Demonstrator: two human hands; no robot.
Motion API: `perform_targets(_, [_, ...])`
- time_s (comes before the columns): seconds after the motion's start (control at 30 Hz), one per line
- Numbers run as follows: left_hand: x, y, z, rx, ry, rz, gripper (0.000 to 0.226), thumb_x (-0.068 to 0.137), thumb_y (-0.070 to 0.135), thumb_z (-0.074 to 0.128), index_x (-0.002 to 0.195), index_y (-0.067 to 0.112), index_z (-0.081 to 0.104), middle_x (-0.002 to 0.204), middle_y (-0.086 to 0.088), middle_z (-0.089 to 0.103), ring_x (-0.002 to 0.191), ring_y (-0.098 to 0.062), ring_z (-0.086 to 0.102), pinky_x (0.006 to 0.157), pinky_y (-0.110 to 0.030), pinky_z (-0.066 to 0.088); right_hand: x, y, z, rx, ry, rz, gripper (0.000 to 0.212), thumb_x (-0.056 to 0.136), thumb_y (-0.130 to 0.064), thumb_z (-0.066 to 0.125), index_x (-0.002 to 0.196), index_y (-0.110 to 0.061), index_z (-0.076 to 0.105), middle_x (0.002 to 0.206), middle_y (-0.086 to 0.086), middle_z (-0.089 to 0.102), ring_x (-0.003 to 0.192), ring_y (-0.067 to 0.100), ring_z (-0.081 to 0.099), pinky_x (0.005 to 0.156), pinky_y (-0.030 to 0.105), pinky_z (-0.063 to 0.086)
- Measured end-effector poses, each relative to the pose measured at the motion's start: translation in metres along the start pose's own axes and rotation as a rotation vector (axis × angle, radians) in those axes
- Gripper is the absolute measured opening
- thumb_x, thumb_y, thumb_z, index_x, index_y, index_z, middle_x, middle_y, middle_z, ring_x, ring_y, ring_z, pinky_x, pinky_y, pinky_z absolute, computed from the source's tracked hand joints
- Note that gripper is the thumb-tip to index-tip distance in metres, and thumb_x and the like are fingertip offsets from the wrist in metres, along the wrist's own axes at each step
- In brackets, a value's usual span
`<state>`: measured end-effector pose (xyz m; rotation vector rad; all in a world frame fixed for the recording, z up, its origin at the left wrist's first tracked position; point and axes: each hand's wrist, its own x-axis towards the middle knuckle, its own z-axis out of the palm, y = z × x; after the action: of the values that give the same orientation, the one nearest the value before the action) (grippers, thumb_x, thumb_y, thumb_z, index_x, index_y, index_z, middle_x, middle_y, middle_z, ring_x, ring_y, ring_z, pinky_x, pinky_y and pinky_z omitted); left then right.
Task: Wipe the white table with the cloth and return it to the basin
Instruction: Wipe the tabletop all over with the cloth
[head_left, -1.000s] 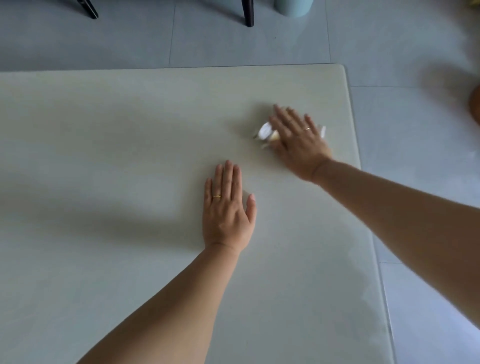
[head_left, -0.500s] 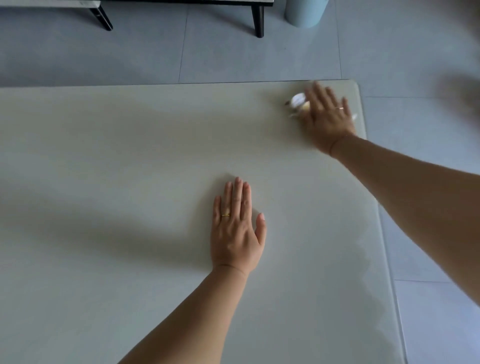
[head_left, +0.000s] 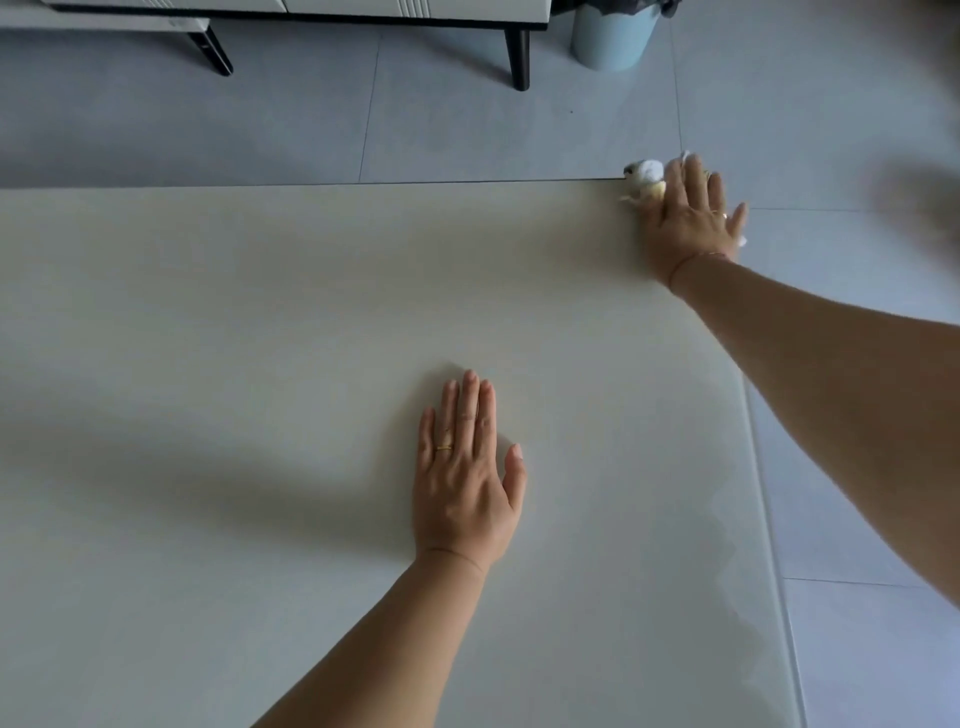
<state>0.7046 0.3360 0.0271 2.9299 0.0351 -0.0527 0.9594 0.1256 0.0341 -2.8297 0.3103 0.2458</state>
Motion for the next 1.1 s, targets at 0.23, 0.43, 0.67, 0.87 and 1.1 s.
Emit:
perform_targets(0.23, [0.001,-0.001,-0.001,0.008,-0.003,-0.003,0.063,0.091,0.038,0.033,0.145,0.006,0.034,0.153,-0.01,0.03,0.142,-0.026,0.027,0.115,-0.041,0.017,-0.04,-0.007,0.01,-0.119,-0.079,-0.473,0.055,0.101,-0.042,0.021,0.152,-0.026,0.008,0.161,-0.007,-0.002,0.148,0.019,-0.002,0.117,0.047,-0.005])
perform_targets(0.43, [0.002,-0.001,0.002,0.018,-0.012,-0.004,0.064,0.091,0.038,0.03,0.146,0.006,0.032,0.154,-0.011,0.029,0.143,-0.026,0.026,0.116,-0.042,0.017,-0.048,0.015,0.008,0.026,0.018,0.026,0.054,0.102,-0.041,0.019,0.152,-0.025,0.009,0.161,-0.004,-0.002,0.148,0.023,-0.002,0.117,0.052,-0.004])
perform_targets(0.67, [0.001,0.004,-0.001,0.027,-0.044,-0.006,0.067,0.09,0.039,0.023,0.146,0.004,0.03,0.154,-0.014,0.027,0.143,-0.03,0.025,0.117,-0.043,0.016,-0.104,0.041,0.013,-0.108,-0.048,-0.397,0.055,0.101,-0.042,0.021,0.152,-0.028,0.007,0.161,-0.008,-0.002,0.148,0.019,-0.002,0.118,0.045,-0.004])
perform_targets(0.87, [-0.019,0.032,-0.01,-0.008,-0.03,-0.011,0.065,0.088,0.029,0.035,0.147,0.003,0.028,0.155,-0.015,0.025,0.144,-0.029,0.022,0.117,-0.041,0.01,-0.138,0.034,0.021,0.015,0.0,-0.094,0.053,0.102,-0.041,0.019,0.152,-0.025,0.009,0.161,-0.005,-0.003,0.147,0.021,-0.004,0.116,0.048,-0.007])
perform_targets(1.1, [-0.09,0.059,0.011,-0.039,-0.108,0.169,0.063,0.095,0.042,0.034,0.147,0.006,0.031,0.155,-0.01,0.026,0.144,-0.026,0.024,0.115,-0.042,0.019,-0.173,0.083,0.015,-0.107,-0.063,-0.41,0.056,0.101,-0.041,0.027,0.152,-0.027,0.009,0.161,-0.007,-0.001,0.148,0.02,-0.001,0.118,0.042,-0.004])
